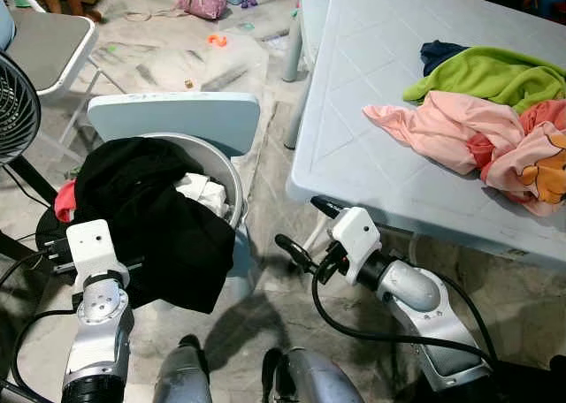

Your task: Hang hanger

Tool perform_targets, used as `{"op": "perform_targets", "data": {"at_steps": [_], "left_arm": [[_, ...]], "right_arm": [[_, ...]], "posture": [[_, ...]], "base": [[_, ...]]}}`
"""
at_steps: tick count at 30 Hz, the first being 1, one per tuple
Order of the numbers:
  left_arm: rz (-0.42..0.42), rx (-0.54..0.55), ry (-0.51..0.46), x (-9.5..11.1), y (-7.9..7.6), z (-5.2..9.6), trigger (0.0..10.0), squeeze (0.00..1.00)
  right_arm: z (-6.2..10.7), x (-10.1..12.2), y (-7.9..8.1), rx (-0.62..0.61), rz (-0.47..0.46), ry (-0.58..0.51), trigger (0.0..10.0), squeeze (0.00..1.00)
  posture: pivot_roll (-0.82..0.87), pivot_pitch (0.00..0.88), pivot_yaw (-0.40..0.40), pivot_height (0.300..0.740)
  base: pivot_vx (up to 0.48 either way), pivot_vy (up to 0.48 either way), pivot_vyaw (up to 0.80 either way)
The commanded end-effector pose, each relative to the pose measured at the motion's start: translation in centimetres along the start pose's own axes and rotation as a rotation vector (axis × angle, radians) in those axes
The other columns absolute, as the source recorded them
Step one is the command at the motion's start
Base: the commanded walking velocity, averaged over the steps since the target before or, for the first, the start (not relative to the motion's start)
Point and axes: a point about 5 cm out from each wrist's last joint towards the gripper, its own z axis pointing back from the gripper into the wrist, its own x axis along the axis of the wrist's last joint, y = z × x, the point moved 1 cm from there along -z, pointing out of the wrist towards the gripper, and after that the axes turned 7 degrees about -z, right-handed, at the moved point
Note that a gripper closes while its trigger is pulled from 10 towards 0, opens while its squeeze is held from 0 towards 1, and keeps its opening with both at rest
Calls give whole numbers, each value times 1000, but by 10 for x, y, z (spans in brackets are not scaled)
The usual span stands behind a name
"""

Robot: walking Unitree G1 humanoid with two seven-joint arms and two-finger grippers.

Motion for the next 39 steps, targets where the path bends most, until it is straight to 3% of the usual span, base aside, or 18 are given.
{"op": "perform_targets", "data": {"at_steps": [1,11,14,16,20,21,23,24,29,30,31,32,33,39], "left_arm": [[-13,-12,7,-4,1,2,0,0],[-77,-130,-238,48,-11,-5,0,0],[-93,-242,-388,82,-27,-2,0,0],[-92,-265,-408,86,-30,0,0,0],[-88,-564,-494,103,-66,21,0,0],[-115,-703,-526,106,-79,34,0,0],[-135,-763,-540,106,-84,39,0,0],[-157,-835,-536,103,-90,47,0,0],[-161,-891,-522,97,-95,53,0,0],[-156,-891,-512,96,-96,54,3412,0],[-153,-874,-507,96,-97,54,4784,0],[-154,-864,-510,96,-97,54,4784,0],[-167,-824,-500,95,-98,52,10000,0],[-154,-760,-506,100,-96,45,10000,0]], "right_arm": [[1,-4,0,8,1,19,10000,0],[-11,-2,-2,-25,-39,-18,10000,0],[-16,-1,-6,-85,-102,-48,10000,0],[-17,-1,-7,-95,-114,-52,10000,0],[-15,-7,-19,-212,-191,-67,10000,0],[-12,-11,-33,-332,-240,-81,10000,0],[-12,-15,-40,-387,-272,-81,10000,0],[-10,-21,-46,-456,-333,-78,10000,0],[-6,-32,-60,-618,-413,-82,10000,0],[-5,-32,-63,-646,-402,-83,10000,0],[-4,-31,-68,-693,-379,-84,10000,0],[-3,-31,-71,-713,-371,-85,10000,0],[-1,-29,-77,-740,-369,-98,10000,0],[7,-23,-90,-769,-371,-149,10000,0]], "posture": [[-43,180,-158,740],[-12,136,-106,740],[-4,111,-83,740],[-4,111,-83,740],[19,82,-48,740],[31,73,-42,740],[35,71,-41,740],[39,65,-38,740],[30,56,-32,740],[25,49,-30,740],[21,45,-28,740],[20,43,-29,740],[19,39,-28,740],[10,20,-29,740]], "base": [[0,0,0],[0,0,0],[0,0,0],[0,0,0],[0,0,0],[0,0,0],[0,0,0],[0,0,0],[0,0,0],[0,0,0],[0,0,0],[0,0,0],[0,0,0],[0,0,0]]}}
